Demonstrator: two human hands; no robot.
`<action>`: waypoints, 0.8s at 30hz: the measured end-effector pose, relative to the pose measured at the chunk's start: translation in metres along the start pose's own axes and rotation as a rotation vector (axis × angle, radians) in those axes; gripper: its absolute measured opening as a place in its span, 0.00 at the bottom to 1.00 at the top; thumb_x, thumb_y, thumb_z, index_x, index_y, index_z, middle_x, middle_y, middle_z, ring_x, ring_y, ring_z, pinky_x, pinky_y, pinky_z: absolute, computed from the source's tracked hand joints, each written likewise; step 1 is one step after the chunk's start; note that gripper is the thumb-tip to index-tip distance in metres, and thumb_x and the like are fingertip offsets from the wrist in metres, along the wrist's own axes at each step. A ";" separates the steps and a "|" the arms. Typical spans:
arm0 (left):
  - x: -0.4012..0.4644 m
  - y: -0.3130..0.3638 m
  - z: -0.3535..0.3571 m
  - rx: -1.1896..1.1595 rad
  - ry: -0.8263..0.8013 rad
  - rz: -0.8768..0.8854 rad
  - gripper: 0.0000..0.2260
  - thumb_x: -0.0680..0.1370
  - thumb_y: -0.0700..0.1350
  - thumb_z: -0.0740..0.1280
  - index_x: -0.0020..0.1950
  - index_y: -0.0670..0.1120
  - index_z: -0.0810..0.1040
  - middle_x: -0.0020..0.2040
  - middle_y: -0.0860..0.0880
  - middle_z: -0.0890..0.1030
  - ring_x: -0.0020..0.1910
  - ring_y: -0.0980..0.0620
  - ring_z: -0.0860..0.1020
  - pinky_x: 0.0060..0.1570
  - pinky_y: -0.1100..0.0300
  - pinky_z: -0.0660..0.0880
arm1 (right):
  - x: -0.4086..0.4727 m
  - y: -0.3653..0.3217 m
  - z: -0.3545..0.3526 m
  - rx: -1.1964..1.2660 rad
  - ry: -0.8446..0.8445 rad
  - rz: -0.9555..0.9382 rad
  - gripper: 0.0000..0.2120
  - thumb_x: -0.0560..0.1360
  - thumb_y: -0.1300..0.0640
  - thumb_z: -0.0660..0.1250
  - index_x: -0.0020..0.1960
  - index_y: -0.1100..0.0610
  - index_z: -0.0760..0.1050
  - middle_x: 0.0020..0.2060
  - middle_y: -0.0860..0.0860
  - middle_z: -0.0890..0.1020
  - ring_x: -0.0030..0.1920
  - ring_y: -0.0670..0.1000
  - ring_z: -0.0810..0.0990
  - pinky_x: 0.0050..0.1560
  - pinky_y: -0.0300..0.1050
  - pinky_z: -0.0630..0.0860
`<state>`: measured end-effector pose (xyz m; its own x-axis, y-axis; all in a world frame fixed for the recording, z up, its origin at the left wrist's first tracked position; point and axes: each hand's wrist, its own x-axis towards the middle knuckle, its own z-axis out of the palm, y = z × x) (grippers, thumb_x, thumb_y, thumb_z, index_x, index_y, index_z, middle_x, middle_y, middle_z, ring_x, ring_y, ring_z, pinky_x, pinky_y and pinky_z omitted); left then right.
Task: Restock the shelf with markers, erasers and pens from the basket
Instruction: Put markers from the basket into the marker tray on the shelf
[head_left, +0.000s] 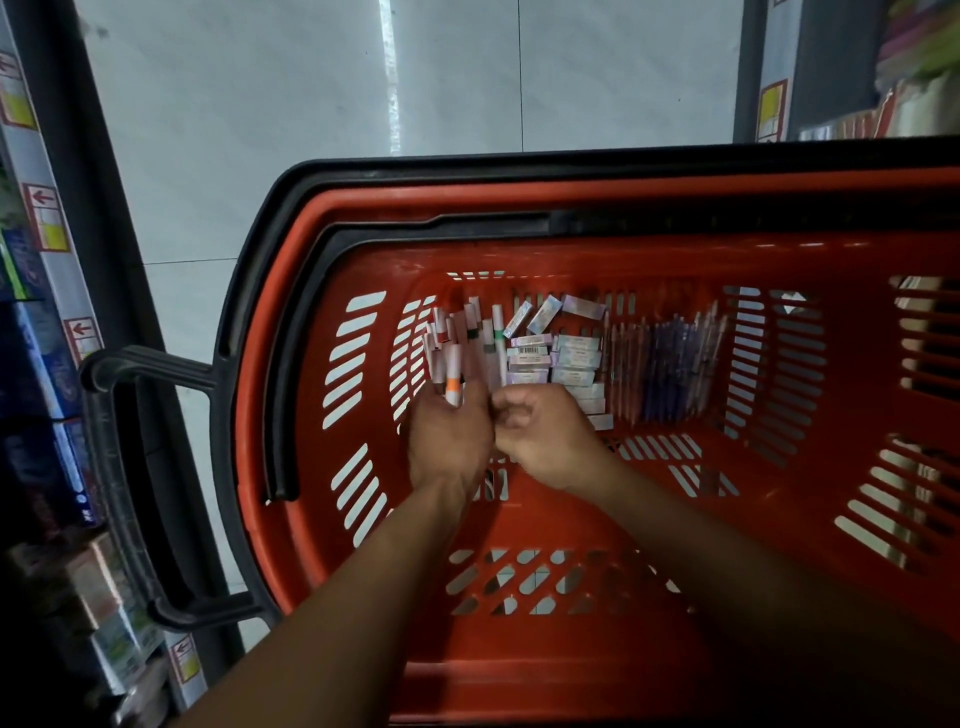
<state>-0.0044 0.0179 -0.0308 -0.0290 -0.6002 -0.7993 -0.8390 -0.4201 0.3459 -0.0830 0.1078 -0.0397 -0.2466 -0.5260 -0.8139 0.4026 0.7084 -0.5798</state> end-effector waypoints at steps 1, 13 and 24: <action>0.000 0.000 0.000 -0.002 0.002 0.001 0.10 0.81 0.51 0.65 0.44 0.47 0.79 0.33 0.50 0.83 0.31 0.49 0.83 0.32 0.53 0.79 | 0.002 0.000 -0.001 -0.015 0.029 0.019 0.09 0.74 0.66 0.73 0.47 0.53 0.84 0.36 0.50 0.87 0.37 0.49 0.86 0.42 0.43 0.82; -0.006 -0.003 0.001 -0.019 0.088 0.081 0.11 0.83 0.55 0.65 0.64 0.54 0.80 0.52 0.51 0.86 0.52 0.47 0.85 0.53 0.49 0.82 | 0.052 0.005 0.033 -0.675 0.489 0.049 0.10 0.82 0.53 0.64 0.52 0.52 0.84 0.46 0.52 0.86 0.47 0.57 0.84 0.40 0.45 0.77; -0.004 0.001 0.002 -0.098 0.104 0.012 0.12 0.80 0.55 0.71 0.59 0.50 0.82 0.48 0.51 0.87 0.48 0.48 0.86 0.52 0.47 0.84 | 0.068 0.006 0.042 -0.683 0.388 0.191 0.14 0.85 0.60 0.57 0.59 0.59 0.81 0.55 0.57 0.84 0.55 0.59 0.83 0.47 0.49 0.76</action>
<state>-0.0064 0.0218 -0.0280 0.0221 -0.6704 -0.7417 -0.7820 -0.4738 0.4050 -0.0606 0.0569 -0.0968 -0.5671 -0.2544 -0.7834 -0.1274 0.9668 -0.2217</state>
